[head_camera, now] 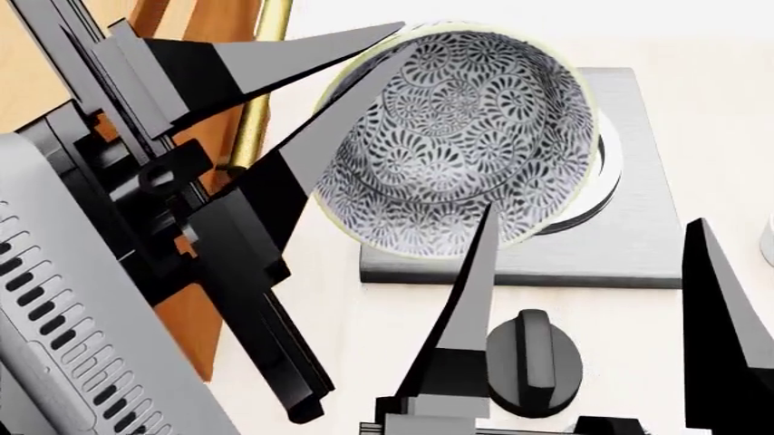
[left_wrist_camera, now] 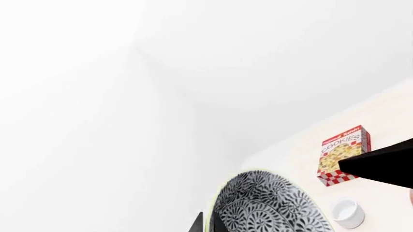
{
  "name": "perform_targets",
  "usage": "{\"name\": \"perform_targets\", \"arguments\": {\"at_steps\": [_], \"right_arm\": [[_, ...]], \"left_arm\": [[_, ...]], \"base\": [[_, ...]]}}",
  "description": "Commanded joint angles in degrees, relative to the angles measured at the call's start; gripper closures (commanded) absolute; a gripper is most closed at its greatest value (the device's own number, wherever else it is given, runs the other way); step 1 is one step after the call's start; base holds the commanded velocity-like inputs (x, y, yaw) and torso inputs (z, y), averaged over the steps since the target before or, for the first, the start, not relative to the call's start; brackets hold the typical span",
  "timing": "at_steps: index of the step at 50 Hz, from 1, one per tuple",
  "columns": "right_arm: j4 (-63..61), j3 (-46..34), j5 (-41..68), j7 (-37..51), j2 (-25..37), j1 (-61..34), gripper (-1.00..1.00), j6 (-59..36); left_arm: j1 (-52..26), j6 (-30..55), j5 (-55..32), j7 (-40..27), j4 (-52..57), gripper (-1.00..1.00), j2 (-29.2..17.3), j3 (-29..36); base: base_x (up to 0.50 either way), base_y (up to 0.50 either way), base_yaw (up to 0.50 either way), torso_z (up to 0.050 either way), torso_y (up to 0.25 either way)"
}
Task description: Pick the akita bowl on the wooden cabinet and place it on the plate.
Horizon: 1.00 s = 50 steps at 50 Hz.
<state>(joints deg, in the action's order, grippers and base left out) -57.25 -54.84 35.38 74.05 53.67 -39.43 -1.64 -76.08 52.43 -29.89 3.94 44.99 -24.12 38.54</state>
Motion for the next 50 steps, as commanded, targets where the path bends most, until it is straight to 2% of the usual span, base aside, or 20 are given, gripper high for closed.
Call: {"name": "perform_targets", "arguments": {"at_steps": [1,50], "right_arm": [[0.1,-0.3,0.0,0.2,0.1,-0.1,-1.0,0.3],[0.8,-1.2,-0.8,-0.9,0.6,0.6,-1.0,3.3]], "left_arm": [[0.4,0.2,0.4,-1.0,1.2,1.0,-0.2,-0.9],[1.2,4.4,-6.0,-4.3,8.0,1.0,-0.3,-3.7]], "base": [[0.0,0.0,0.0,0.0,0.0],[0.0,0.0,0.0,0.0,0.0]]}}
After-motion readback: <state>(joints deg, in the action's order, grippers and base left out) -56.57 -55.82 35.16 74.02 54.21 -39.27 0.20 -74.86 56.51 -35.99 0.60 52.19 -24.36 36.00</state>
